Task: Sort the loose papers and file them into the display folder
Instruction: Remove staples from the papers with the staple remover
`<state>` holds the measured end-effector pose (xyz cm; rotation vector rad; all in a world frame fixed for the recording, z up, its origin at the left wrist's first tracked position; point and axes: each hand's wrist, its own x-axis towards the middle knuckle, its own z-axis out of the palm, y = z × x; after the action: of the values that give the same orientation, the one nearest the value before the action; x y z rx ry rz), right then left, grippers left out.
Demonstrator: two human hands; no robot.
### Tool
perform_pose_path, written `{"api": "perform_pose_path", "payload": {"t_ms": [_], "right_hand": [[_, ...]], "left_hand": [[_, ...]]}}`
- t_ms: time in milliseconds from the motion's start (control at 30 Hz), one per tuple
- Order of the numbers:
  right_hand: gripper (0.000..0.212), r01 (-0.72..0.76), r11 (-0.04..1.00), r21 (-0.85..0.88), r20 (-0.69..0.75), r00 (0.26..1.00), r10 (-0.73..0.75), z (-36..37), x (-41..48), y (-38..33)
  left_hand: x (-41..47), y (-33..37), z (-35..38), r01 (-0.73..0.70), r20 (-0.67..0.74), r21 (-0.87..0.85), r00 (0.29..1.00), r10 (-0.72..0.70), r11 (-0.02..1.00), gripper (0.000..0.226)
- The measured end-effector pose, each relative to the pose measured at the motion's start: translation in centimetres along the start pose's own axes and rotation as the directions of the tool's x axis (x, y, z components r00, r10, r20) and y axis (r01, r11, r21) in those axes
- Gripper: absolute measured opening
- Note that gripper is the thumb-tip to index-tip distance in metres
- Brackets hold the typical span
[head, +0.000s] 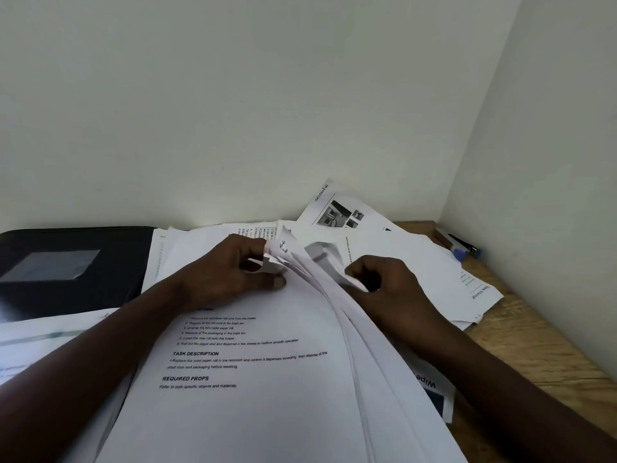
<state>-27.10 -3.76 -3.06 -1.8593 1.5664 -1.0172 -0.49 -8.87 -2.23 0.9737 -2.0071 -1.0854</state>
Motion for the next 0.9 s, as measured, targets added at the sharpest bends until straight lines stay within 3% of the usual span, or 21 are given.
{"api": "perform_pose_path", "payload": {"t_ms": [67,133,167,200,267,300,367,467,533,600,700,767,900], "right_hand": [[0.064,0.035,0.984,0.172,0.025,0.999,-0.04,0.3,-0.1,-0.8],[0.087,-0.034,0.941,0.336,0.093,0.996,0.002,0.2,-0.2,-2.1],[0.086,-0.078,0.923,0.377,0.139,0.99,0.027,-0.1,0.0,-2.4],[0.071,-0.092,0.917,0.388,0.186,0.982,0.02,-0.5,-0.2,-2.8],[0.03,-0.057,0.966,0.253,0.286,0.958,-0.019,-0.8,-0.6,-3.1],[0.027,-0.038,0.986,0.165,0.307,0.952,-0.015,-0.7,-0.9,-2.9],[0.031,-0.02,0.997,0.076,0.202,0.979,0.004,-0.2,-1.0,-2.2],[0.023,0.021,0.99,0.137,-0.022,1.0,-0.018,-0.6,-0.2,-1.9],[0.023,0.066,0.978,0.199,-0.187,0.982,-0.029,-2.0,0.6,-2.4],[0.033,0.15,0.936,0.319,-0.305,0.951,-0.048,-3.7,1.3,-3.1],[0.025,0.281,0.851,0.444,-0.416,0.906,-0.082,-5.4,1.9,-5.0],[0.022,0.357,0.817,0.452,-0.49,0.865,-0.108,-6.1,2.1,-6.2],[0.027,0.463,0.803,0.376,-0.602,0.78,-0.169,-6.7,2.9,-8.0]], "left_hand": [[0.1,0.1,0.2,-0.006,-0.061,0.008,0.998,0.007,1.0,0.019],[0.2,0.2,0.2,-0.008,-0.136,0.057,0.991,0.015,0.998,0.017],[0.4,-0.1,0.1,0.001,-0.189,0.14,0.982,0.025,0.99,0.011],[0.6,-0.4,-0.1,0.03,-0.249,0.233,0.968,0.03,0.972,0.01],[0.9,-1.0,-0.3,0.085,-0.356,0.357,0.933,0.052,0.93,0.029],[1.0,-1.0,-0.3,0.076,-0.394,0.375,0.915,0.085,0.924,0.036],[1.0,-0.1,0.1,0.005,-0.464,0.432,0.859,0.218,0.902,0.042],[1.0,2.2,0.4,-0.012,-0.627,0.52,0.674,0.391,0.854,0.052],[0.9,3.6,-0.2,0.042,-0.751,0.432,0.57,0.334,0.901,0.066],[0.8,5.4,-0.7,-0.013,-0.776,0.2,0.608,0.167,0.98,0.08],[0.8,7.4,-0.9,-0.149,-0.685,-0.122,0.728,0.025,0.981,0.083],[0.8,8.1,-0.8,-0.225,-0.698,-0.141,0.713,0.064,0.964,0.07],[0.8,9.2,-0.6,-0.369,-0.765,-0.059,0.613,0.196,0.928,0.043]]}}
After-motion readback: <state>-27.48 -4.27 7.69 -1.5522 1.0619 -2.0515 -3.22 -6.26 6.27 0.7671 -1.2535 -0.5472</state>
